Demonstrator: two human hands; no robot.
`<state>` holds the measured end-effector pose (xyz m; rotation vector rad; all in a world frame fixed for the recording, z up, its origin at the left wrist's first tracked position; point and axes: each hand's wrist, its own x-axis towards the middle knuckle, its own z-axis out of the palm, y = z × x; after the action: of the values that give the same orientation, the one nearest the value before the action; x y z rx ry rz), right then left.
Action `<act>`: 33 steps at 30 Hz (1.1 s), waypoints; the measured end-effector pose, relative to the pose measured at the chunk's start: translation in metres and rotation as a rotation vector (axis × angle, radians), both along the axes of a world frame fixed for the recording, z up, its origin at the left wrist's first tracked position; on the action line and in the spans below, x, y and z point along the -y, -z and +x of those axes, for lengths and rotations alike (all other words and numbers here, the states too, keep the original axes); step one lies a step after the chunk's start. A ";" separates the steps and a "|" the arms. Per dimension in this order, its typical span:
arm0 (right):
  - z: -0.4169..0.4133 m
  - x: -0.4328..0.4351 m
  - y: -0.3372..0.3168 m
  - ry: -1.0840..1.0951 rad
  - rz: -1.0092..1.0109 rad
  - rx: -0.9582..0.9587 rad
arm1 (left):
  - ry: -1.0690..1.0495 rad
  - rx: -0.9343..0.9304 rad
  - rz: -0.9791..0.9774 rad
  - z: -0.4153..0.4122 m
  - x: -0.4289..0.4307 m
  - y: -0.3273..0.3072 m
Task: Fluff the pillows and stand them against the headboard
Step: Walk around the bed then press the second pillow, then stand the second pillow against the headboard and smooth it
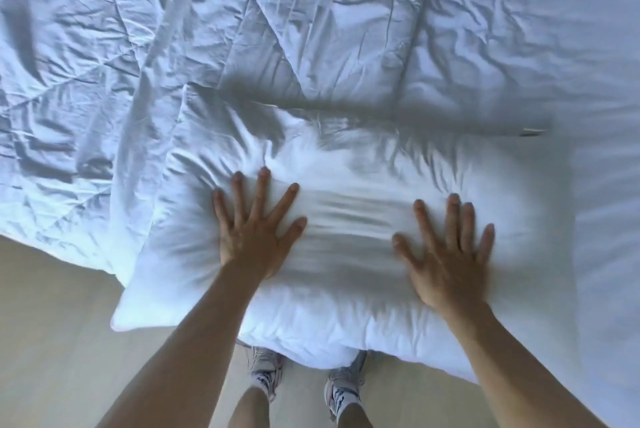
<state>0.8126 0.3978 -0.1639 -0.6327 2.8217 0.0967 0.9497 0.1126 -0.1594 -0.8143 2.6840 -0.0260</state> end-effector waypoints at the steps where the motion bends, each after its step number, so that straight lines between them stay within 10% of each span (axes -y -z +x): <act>1: -0.005 -0.018 -0.001 0.048 0.039 0.023 | -0.053 0.041 0.002 0.007 0.007 -0.003; 16: -0.135 0.033 -0.045 0.056 -0.209 -0.017 | 0.028 0.044 0.133 -0.098 0.101 -0.056; 33: -0.228 0.054 0.008 -0.072 -0.009 0.049 | 0.283 0.001 0.257 -0.177 0.183 -0.009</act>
<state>0.5847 0.3436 -0.1717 -0.7284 2.7541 0.0802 0.7727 -0.0700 -0.1508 -0.3542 2.7040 0.2457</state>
